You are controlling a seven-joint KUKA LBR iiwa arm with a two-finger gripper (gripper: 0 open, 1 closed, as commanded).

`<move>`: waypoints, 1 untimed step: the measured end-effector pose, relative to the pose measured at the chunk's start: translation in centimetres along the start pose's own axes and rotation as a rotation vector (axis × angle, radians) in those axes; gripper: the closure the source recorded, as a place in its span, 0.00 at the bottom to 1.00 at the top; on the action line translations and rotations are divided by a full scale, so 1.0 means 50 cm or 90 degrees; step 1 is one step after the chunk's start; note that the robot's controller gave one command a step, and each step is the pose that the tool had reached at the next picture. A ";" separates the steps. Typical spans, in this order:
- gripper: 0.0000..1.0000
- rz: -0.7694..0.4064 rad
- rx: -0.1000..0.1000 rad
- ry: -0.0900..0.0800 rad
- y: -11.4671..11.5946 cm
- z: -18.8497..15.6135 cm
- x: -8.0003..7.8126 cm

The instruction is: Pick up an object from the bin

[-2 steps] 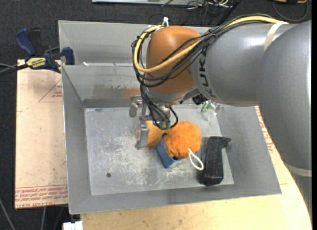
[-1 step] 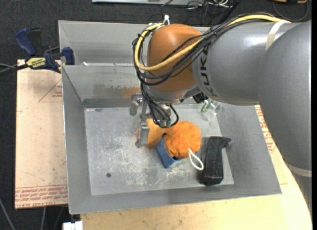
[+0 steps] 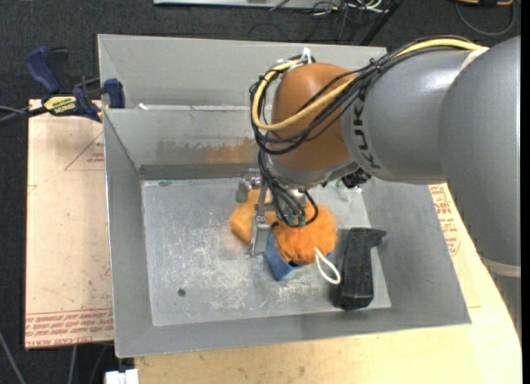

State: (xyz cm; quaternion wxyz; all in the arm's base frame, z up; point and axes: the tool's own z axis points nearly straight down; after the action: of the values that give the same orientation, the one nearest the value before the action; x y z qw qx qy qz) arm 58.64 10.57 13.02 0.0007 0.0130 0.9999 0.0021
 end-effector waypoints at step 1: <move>0.00 0.006 0.002 -0.002 -0.050 0.096 0.017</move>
Offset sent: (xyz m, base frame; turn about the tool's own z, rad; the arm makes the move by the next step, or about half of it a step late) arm 0.0029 -0.0355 -0.0600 0.1162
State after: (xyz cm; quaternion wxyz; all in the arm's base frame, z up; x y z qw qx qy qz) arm 57.73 8.09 8.19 0.0020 0.0177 0.9998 0.0003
